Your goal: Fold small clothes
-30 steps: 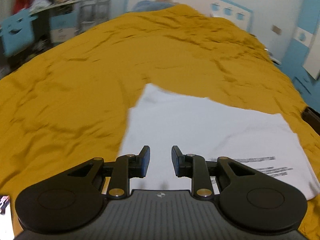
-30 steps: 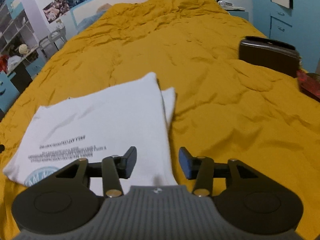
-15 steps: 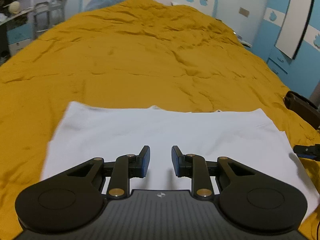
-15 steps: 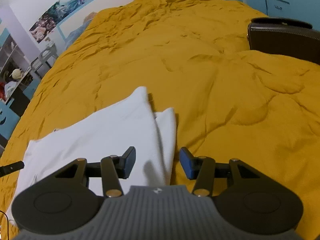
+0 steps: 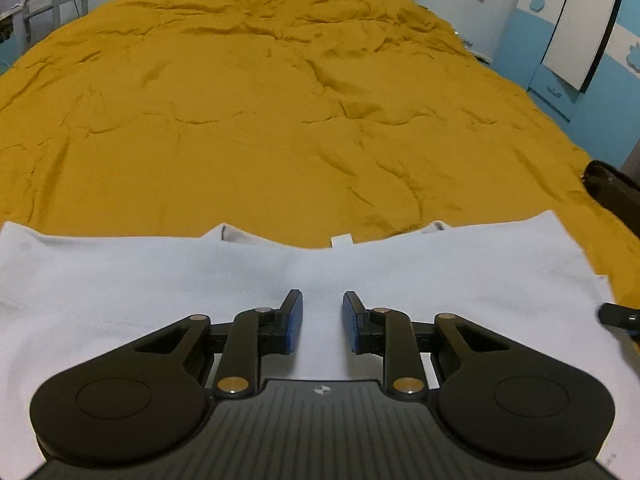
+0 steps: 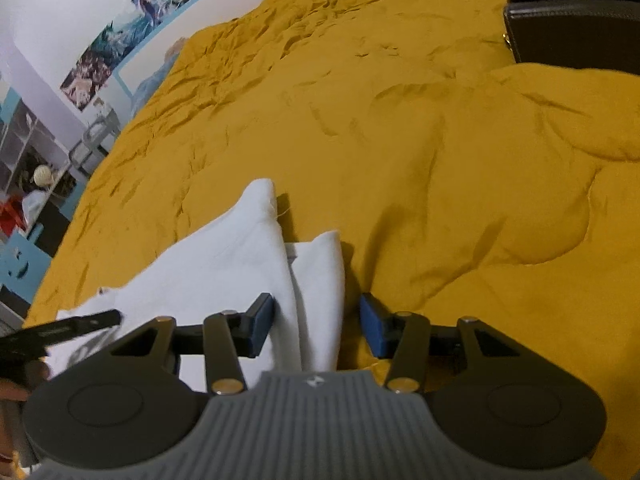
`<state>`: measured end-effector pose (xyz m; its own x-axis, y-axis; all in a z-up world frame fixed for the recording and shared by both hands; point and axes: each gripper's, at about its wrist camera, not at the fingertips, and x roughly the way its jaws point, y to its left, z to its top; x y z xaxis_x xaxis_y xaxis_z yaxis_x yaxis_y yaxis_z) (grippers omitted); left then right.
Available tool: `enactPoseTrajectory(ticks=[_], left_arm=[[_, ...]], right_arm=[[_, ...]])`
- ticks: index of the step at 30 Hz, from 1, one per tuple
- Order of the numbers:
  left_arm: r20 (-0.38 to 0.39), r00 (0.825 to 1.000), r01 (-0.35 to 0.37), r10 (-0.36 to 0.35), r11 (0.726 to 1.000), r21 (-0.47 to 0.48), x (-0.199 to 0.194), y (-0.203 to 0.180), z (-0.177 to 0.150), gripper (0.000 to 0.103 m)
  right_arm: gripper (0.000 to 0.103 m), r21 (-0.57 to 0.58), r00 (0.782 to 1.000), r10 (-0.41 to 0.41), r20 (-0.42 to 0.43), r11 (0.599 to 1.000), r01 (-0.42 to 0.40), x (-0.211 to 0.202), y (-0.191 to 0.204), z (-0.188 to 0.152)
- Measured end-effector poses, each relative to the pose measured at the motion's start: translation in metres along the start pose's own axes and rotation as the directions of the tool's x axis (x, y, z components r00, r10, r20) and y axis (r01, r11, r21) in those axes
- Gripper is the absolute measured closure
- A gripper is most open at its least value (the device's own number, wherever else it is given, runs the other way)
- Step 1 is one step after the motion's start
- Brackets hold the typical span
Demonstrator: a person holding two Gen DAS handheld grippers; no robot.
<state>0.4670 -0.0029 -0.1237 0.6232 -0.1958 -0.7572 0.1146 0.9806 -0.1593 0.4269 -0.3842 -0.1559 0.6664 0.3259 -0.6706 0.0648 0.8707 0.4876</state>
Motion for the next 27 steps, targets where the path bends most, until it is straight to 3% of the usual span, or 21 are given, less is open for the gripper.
enactPoseTrajectory(ticks=[4, 6, 11, 17, 21, 27], left_arm=[[0.02, 1.0, -0.016, 0.015, 1.0, 0.022, -0.001, -0.005, -0.003, 0.073], [0.022, 1.0, -0.017, 0.017, 1.0, 0.026, -0.008, -0.006, -0.001, 0.073], [0.07, 0.997, -0.037, 0.036, 0.999, 0.006, -0.054, 0.002, 0.006, 0.073], [0.1, 0.989, -0.111, 0.113, 0.994, -0.021, -0.129, 0.033, 0.006, 0.073], [0.123, 0.988, -0.082, 0.097, 0.989, -0.122, -0.184, 0.068, 0.002, 0.073], [0.124, 0.979, -0.143, 0.164, 0.976, -0.165, -0.227, 0.111, -0.014, 0.071]], right_arm=[[0.075, -0.013, 1.0, -0.004, 0.002, 1.0, 0.004, 0.003, 0.004, -0.001], [0.095, -0.013, 1.0, 0.001, -0.003, 1.0, -0.001, 0.006, 0.008, -0.002], [0.098, -0.061, 0.999, -0.04, 0.029, 0.997, 0.042, -0.007, 0.032, -0.003], [0.098, -0.062, 0.997, 0.015, 0.073, 0.998, -0.011, -0.041, 0.078, 0.009], [0.098, -0.103, 0.994, 0.045, 0.102, 0.994, -0.035, -0.059, 0.126, 0.011], [0.098, -0.127, 0.991, 0.114, 0.064, 0.986, -0.105, -0.064, 0.213, 0.004]])
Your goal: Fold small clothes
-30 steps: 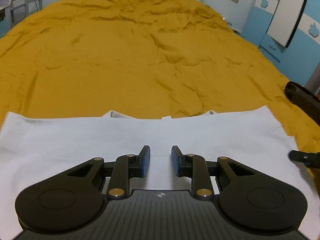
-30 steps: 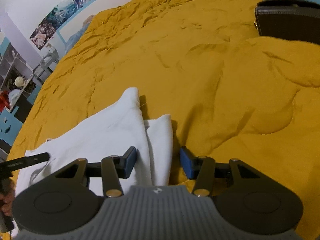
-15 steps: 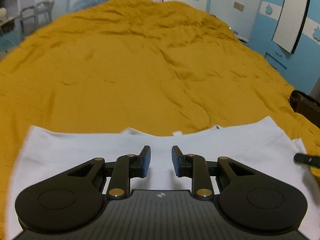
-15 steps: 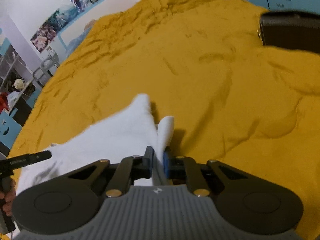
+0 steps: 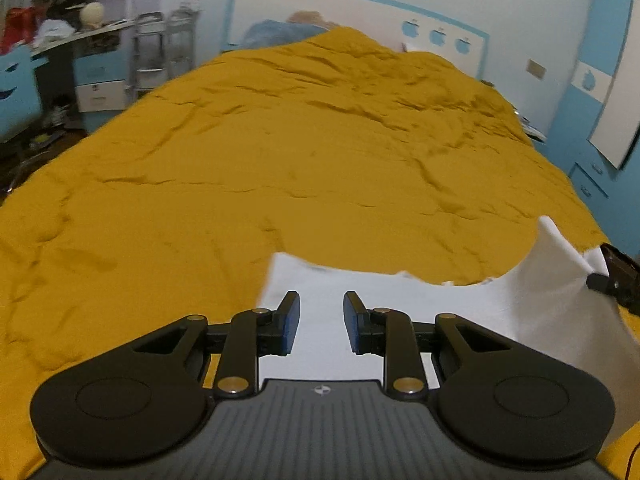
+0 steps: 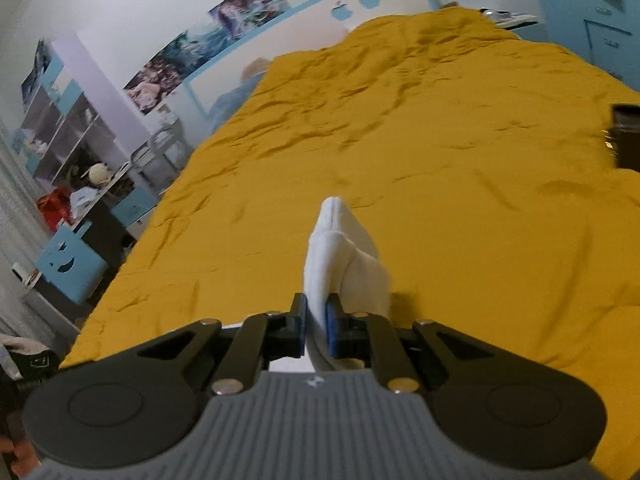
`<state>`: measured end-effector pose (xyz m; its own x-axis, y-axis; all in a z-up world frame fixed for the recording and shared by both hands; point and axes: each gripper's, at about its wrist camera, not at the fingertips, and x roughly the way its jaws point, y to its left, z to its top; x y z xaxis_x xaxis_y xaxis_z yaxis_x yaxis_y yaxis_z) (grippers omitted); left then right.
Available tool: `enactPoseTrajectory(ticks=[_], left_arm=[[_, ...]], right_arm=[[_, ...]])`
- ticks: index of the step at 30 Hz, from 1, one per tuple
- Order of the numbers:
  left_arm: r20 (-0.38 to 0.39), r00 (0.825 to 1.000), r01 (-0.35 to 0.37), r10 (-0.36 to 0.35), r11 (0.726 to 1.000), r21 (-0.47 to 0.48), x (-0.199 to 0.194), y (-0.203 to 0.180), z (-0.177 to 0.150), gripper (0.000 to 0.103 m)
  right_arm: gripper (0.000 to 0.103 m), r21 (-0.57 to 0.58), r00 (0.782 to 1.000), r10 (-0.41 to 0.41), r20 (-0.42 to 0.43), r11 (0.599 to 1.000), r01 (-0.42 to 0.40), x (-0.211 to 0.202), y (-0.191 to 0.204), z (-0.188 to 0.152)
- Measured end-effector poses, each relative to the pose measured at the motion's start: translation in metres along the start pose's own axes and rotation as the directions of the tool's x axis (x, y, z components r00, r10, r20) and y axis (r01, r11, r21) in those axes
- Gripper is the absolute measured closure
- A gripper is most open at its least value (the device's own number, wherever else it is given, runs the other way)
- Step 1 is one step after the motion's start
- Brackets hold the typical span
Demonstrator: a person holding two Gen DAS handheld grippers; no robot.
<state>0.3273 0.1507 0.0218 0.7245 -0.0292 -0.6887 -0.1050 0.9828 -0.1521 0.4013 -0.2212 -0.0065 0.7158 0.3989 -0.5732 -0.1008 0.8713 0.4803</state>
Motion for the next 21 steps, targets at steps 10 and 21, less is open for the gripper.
enactPoseTrajectory(ticks=[10, 21], left_arm=[[-0.025, 0.999, 0.036, -0.039, 0.994, -0.107, 0.013, 0.056, -0.035, 0.07], [-0.037, 0.998, 0.034, -0.041, 0.981, -0.19, 0.035, 0.092, -0.059, 0.07]], right_arm=[[0.098, -0.08, 0.995, 0.054, -0.081, 0.995, -0.06, 0.048, 0.152, -0.027], [0.098, -0.109, 0.989, 0.086, -0.124, 0.989, -0.1, 0.129, 0.233, -0.066]])
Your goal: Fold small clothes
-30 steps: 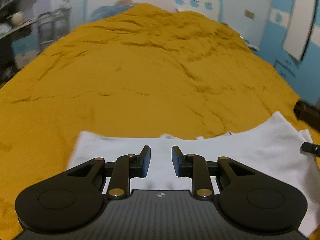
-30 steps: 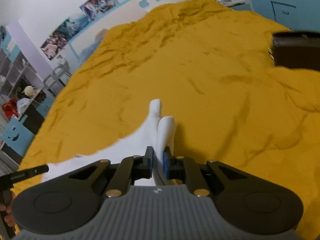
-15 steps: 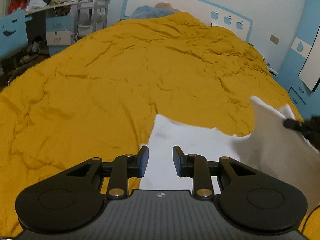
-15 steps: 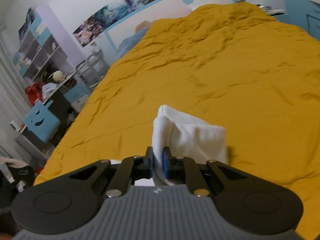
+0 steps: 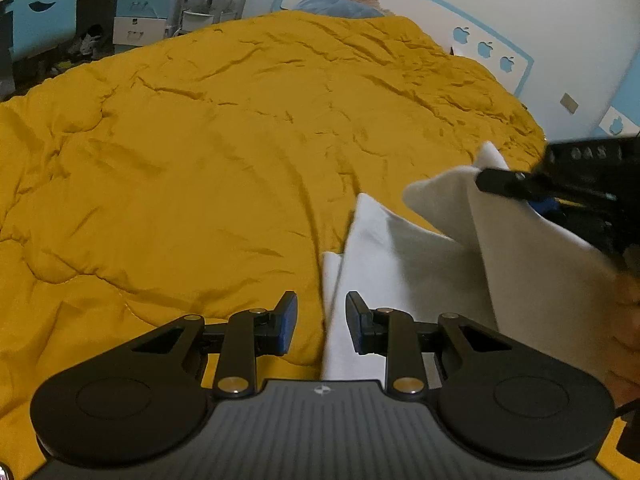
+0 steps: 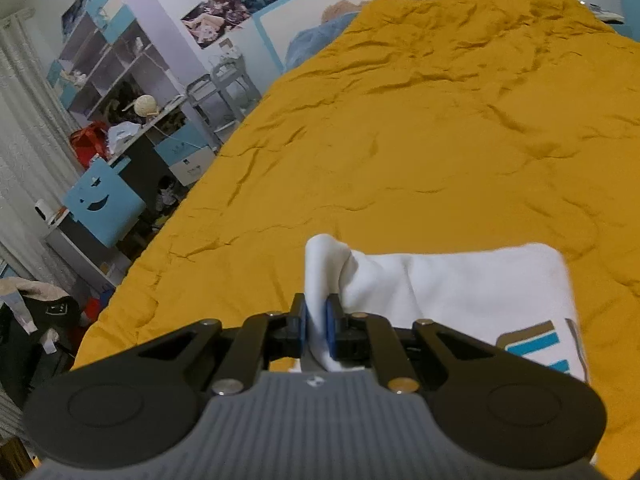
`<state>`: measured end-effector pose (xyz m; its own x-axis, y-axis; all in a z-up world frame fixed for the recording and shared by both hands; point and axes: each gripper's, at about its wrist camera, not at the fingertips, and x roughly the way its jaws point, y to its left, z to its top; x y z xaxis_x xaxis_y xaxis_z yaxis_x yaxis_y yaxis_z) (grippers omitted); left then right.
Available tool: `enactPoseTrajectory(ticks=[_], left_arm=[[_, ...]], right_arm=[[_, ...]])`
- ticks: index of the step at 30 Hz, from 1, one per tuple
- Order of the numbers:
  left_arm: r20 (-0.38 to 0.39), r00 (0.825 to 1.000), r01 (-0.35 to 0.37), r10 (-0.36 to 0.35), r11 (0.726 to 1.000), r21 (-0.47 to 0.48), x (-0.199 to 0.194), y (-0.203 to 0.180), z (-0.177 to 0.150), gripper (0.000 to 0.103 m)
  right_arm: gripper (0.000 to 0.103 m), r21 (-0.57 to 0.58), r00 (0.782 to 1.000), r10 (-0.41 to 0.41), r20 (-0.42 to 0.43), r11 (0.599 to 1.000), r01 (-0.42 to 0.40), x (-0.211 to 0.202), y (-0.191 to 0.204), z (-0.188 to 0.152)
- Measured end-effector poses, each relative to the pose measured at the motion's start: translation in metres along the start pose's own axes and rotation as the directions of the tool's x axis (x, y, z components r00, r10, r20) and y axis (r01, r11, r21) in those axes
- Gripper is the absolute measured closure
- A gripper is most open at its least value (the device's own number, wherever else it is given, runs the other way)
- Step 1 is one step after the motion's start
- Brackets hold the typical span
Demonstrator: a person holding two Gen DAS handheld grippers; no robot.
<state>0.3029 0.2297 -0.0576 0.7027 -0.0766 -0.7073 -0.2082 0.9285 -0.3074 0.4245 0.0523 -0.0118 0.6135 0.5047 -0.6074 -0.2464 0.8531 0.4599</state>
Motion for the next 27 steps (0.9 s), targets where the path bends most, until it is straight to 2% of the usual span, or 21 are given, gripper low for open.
enactPoseTrajectory(ticks=[2, 5, 9, 12, 15, 19, 21, 24, 27], left_arm=[[-0.006, 1.0, -0.003, 0.003, 1.0, -0.016, 0.005, 0.005, 0.0, 0.07], [-0.014, 1.0, -0.001, 0.001, 0.999, -0.041, 0.008, 0.012, -0.001, 0.07], [-0.006, 1.0, -0.008, 0.007, 0.998, -0.055, 0.003, 0.014, 0.0, 0.07], [-0.002, 1.0, 0.018, -0.018, 0.997, -0.078, -0.008, 0.015, 0.001, 0.068], [0.018, 0.999, 0.049, -0.047, 0.993, -0.11, -0.023, 0.016, 0.002, 0.056], [0.037, 0.995, 0.097, -0.093, 0.987, -0.131, -0.047, 0.013, -0.004, 0.054], [0.033, 0.993, 0.113, -0.11, 0.986, -0.124, -0.055, 0.01, -0.005, 0.053], [0.021, 0.991, 0.132, -0.131, 0.985, -0.11, -0.069, 0.004, -0.014, 0.05], [-0.002, 0.985, 0.169, -0.171, 0.976, -0.139, -0.076, 0.004, -0.025, 0.047]], right_arm=[[0.098, -0.018, 1.0, 0.009, -0.019, 1.0, -0.01, 0.016, 0.01, -0.002], [0.098, -0.036, 0.996, -0.006, -0.092, 0.999, 0.003, 0.042, 0.022, -0.013], [0.097, -0.083, 0.978, -0.027, -0.206, 0.996, 0.01, 0.075, 0.031, -0.034], [0.094, -0.093, 0.969, -0.011, -0.248, 0.996, -0.013, 0.077, 0.033, -0.041], [0.091, -0.12, 0.969, 0.028, -0.247, 0.991, -0.059, 0.058, 0.044, -0.041], [0.084, -0.138, 0.974, 0.102, -0.203, 0.982, -0.131, 0.009, 0.049, -0.042], [0.083, -0.145, 0.977, 0.127, -0.174, 0.978, -0.153, -0.015, 0.048, -0.039], [0.082, -0.138, 0.981, 0.137, -0.134, 0.978, -0.156, -0.05, 0.034, -0.039], [0.081, -0.135, 0.988, 0.118, -0.097, 0.982, -0.13, -0.083, 0.01, -0.047]])
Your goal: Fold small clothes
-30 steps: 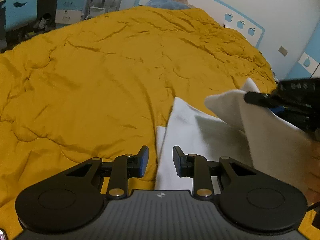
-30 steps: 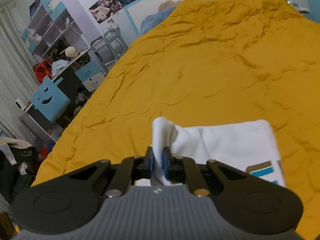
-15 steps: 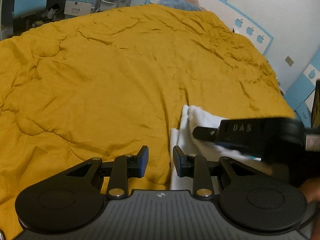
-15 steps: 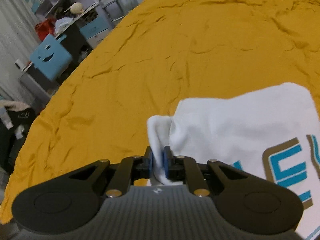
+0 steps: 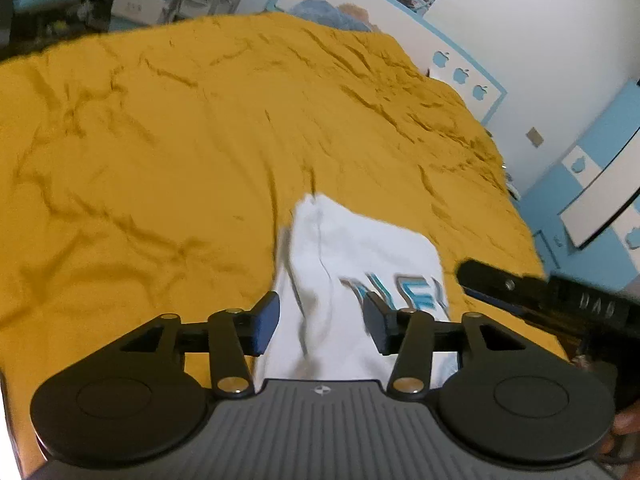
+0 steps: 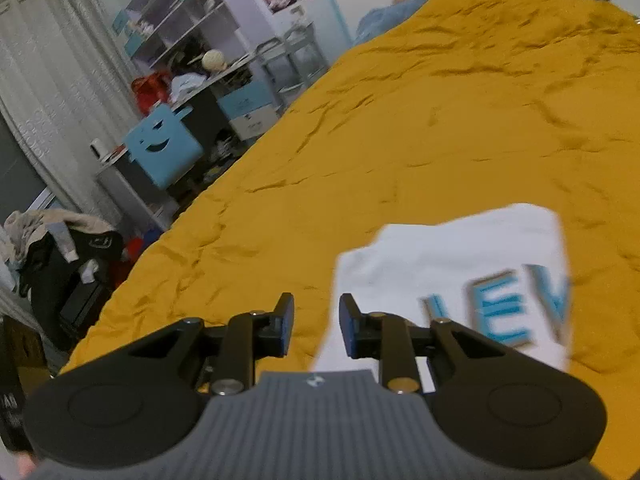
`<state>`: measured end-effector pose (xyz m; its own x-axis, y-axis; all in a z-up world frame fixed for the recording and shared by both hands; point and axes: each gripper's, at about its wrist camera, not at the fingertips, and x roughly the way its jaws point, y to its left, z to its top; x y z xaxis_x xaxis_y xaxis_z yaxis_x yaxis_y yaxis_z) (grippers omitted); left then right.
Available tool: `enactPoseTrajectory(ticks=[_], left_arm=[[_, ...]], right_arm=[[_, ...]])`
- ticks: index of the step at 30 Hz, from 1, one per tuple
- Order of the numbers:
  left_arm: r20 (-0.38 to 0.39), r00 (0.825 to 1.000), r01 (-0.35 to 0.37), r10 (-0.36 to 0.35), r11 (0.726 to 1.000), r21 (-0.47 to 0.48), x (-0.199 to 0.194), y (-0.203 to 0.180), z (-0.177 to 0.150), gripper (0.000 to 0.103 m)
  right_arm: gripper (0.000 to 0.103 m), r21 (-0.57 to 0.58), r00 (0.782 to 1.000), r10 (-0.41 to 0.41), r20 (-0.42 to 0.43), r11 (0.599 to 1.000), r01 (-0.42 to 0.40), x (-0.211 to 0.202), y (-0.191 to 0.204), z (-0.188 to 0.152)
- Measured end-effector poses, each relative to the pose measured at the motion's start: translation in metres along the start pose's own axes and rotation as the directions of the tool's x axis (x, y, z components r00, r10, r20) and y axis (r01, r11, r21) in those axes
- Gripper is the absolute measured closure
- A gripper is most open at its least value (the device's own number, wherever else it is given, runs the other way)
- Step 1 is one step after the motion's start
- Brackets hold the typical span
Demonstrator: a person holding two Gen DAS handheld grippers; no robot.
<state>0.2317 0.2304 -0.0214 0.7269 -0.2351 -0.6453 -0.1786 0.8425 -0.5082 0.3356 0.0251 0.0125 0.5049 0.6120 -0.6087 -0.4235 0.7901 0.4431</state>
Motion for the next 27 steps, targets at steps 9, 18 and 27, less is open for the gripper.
enactPoseTrajectory(ticks=[9, 18, 27], left_arm=[[-0.09, 0.994, 0.05, -0.063, 0.99, -0.135, 0.013, 0.019, -0.043, 0.04], [-0.08, 0.996, 0.023, -0.032, 0.993, -0.119, 0.041, 0.022, -0.049, 0.071], [0.036, 0.999, -0.004, 0.001, 0.998, 0.066, 0.008, -0.013, -0.047, 0.091]], right_arm=[[0.074, -0.046, 0.966, -0.258, 0.004, 0.965, 0.258, -0.07, -0.073, -0.08], [0.066, -0.1, 0.96, -0.273, -0.066, 0.959, 0.266, -0.086, -0.102, -0.148], [0.103, -0.071, 0.958, -0.287, -0.03, 0.956, 0.284, -0.074, -0.1, -0.147]])
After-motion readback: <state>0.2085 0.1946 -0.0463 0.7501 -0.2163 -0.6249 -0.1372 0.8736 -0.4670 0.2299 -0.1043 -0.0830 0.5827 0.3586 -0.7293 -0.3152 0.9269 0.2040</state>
